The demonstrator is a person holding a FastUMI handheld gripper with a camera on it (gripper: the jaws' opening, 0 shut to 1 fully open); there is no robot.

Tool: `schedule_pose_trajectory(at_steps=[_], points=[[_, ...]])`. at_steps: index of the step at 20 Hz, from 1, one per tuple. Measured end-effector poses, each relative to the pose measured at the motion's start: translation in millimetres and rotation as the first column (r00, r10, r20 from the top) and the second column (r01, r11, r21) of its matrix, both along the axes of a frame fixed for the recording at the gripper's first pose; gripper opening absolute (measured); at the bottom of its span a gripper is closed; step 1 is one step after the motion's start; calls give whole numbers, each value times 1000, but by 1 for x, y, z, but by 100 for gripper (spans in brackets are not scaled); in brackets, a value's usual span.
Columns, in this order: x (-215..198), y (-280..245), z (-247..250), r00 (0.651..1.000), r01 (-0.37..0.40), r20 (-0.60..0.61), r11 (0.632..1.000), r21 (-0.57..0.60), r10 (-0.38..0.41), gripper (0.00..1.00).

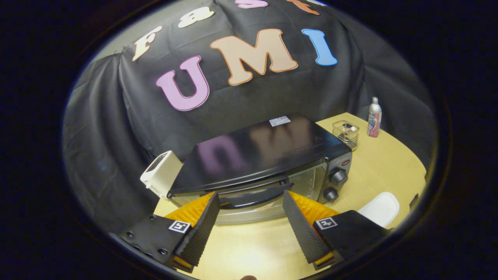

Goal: Open the toaster oven, put the food inside, and close the toaster oven door.

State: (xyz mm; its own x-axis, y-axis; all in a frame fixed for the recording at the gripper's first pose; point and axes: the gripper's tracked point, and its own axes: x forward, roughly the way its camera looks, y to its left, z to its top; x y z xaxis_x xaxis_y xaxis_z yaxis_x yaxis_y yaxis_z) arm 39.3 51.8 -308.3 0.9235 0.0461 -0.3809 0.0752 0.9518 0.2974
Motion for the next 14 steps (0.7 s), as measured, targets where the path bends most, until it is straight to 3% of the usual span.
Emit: schedule_pose_trajectory(at_steps=[7,10,14], points=[[11,-12,4,999,39,11,999,3,-39,100],[7,-24,13,999,50,24,996,-69,-49,100],[-1,-39,68,991,80,118,991,-105,-68,100]])
